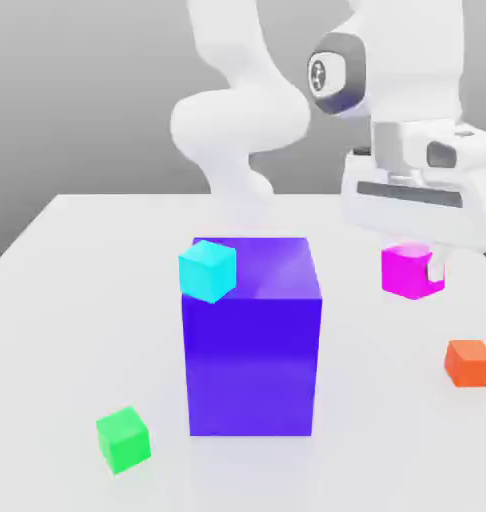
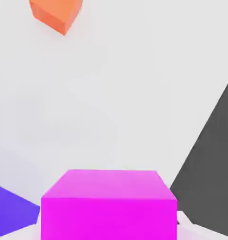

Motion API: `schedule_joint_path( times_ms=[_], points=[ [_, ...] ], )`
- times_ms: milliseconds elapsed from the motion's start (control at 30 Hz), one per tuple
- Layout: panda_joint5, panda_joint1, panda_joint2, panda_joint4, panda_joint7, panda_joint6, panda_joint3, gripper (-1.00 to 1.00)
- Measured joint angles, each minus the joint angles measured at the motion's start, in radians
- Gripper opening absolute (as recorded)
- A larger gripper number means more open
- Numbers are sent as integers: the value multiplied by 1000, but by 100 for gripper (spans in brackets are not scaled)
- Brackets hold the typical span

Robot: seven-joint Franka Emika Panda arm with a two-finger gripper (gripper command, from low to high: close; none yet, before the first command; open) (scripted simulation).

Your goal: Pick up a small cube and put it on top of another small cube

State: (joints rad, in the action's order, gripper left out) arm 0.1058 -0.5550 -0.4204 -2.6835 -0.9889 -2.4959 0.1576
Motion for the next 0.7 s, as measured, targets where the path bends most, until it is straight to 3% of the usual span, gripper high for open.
schedule_joint_path(
  times_ms=[700],
  points=[
    [303, 8, -275, 69, -1094, 236, 439, -100]
  ],
)
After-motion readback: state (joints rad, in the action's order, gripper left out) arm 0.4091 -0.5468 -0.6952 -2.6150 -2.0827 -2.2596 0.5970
